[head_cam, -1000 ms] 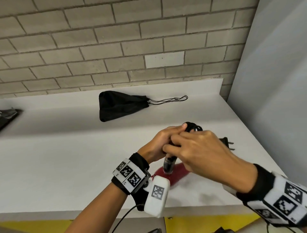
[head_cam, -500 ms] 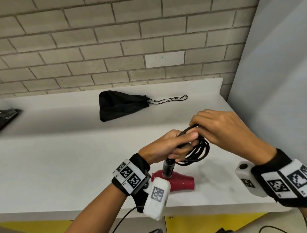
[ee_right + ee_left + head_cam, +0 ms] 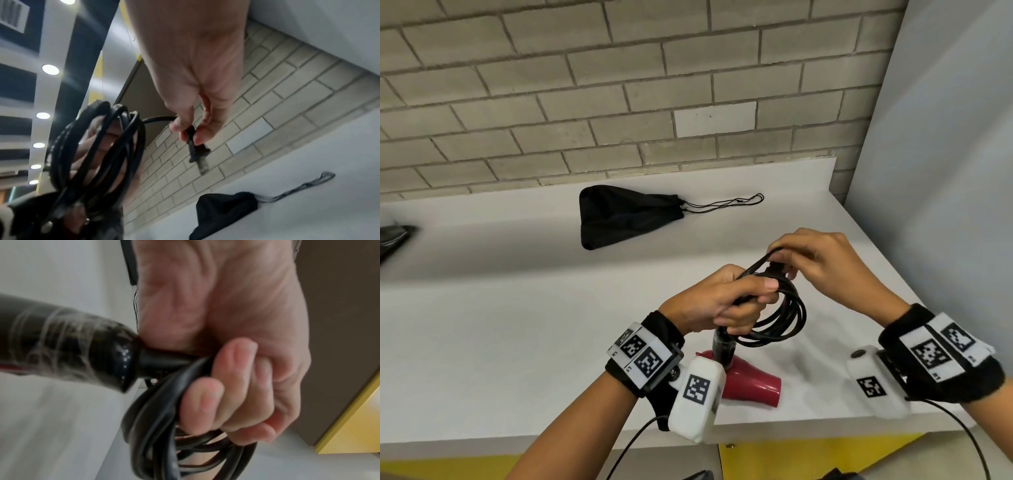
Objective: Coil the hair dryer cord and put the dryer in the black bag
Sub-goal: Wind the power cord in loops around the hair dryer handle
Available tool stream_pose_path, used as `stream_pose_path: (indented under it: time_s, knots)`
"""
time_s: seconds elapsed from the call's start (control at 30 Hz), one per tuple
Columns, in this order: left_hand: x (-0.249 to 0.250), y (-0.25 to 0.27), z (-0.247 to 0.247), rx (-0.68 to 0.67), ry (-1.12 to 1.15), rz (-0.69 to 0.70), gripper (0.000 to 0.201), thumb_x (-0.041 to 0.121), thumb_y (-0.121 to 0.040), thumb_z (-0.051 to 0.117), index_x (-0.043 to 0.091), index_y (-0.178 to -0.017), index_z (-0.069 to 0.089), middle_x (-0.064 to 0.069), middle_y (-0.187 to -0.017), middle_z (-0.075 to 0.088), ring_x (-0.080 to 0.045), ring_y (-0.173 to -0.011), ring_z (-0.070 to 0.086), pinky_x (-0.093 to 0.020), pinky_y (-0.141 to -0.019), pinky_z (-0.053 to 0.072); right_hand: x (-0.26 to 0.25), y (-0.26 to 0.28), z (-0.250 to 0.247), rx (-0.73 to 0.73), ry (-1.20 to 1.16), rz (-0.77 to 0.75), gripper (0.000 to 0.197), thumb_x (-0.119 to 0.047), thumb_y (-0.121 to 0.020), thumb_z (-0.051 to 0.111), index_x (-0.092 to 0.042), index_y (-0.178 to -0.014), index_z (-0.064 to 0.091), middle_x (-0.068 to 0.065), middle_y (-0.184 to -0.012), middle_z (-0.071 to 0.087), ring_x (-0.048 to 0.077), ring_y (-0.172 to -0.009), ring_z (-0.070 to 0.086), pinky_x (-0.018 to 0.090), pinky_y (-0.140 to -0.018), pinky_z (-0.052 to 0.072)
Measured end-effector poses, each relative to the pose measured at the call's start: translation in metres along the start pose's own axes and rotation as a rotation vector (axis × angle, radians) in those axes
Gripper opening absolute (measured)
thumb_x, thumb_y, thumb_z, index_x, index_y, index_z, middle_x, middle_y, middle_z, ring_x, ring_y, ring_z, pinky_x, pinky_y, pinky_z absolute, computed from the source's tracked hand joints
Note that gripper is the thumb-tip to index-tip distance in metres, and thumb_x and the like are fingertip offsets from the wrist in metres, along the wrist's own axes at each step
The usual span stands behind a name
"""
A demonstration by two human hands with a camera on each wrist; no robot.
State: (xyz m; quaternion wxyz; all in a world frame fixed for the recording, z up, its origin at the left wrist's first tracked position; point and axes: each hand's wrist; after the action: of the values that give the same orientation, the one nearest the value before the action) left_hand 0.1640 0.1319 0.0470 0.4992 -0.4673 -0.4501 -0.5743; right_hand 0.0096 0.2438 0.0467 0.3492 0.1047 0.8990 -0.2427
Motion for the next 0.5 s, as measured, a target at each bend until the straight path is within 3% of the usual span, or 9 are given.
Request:
stream_pose_path:
  time_s: [0.17,0.27,0.4,0.47,0.5]
  knots:
    - [0.001,0.004,-0.005,0.042,0.025,0.024,0.032,0.019,-0.094,0.037,0.015,-0.063,0.043,0.013,-0.032,0.027,-0.003,-0.026,0.018,-0.016,-0.036,0.028,-0.005,-0.002,0.002,-0.127,-0.349,0.131,0.023,-0.025,-0.091,0.057,-0.007,-0.083,0.070,0.019,-0.070,0.066,0.021,-0.057,0.057,0.022,-0.063,0.050]
    - [0.000,0.006,-0.009,0.040,0.029,0.042,0.030,0.024,-0.092,0.043,0.014,-0.064,0.042,0.014,-0.032,0.028,-0.002,-0.026,0.019,-0.018,-0.036,0.027,-0.008,-0.002,0.002,-0.239,-0.501,0.166,0.031,-0.028,-0.091,0.053,-0.002,-0.084,0.068,0.016,-0.070,0.063,0.023,-0.062,0.052,0.024,-0.064,0.049]
    - [-0.001,0.007,-0.010,0.047,0.033,0.050,0.030,0.023,-0.092,0.042,0.015,-0.062,0.043,0.014,-0.032,0.029,-0.002,-0.026,0.021,-0.017,-0.036,0.029,-0.002,0.002,0.011,-0.385,-0.579,0.216,0.048,-0.045,-0.089,0.057,0.002,-0.096,0.067,0.033,-0.085,0.059,0.029,-0.080,0.048,0.042,-0.080,0.042]
    - [-0.001,0.008,-0.012,0.063,0.033,0.050,0.033,0.019,-0.093,0.038,0.016,-0.062,0.044,0.014,-0.032,0.029,-0.002,-0.026,0.021,-0.018,-0.036,0.029,0.001,0.007,0.019,-0.423,-0.607,0.241,0.044,-0.043,-0.089,0.057,-0.004,-0.106,0.069,0.045,-0.101,0.053,0.028,-0.090,0.046,0.044,-0.085,0.037]
    - [-0.001,0.008,-0.012,0.067,0.030,0.053,0.033,0.019,-0.094,0.037,0.016,-0.061,0.044,0.014,-0.032,0.029,-0.001,-0.026,0.021,-0.018,-0.036,0.028,0.002,0.010,0.021,-0.427,-0.625,0.255,0.041,-0.041,-0.091,0.054,-0.008,-0.109,0.069,0.045,-0.107,0.053,0.027,-0.093,0.045,0.043,-0.087,0.035]
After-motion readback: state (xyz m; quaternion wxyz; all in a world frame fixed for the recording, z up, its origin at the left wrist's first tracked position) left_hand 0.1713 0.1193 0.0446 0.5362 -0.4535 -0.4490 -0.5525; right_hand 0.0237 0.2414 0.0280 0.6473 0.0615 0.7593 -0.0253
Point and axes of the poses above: each hand's wrist, its own y-axis away from the middle knuckle, its own z-axis out of the palm, x = y × z
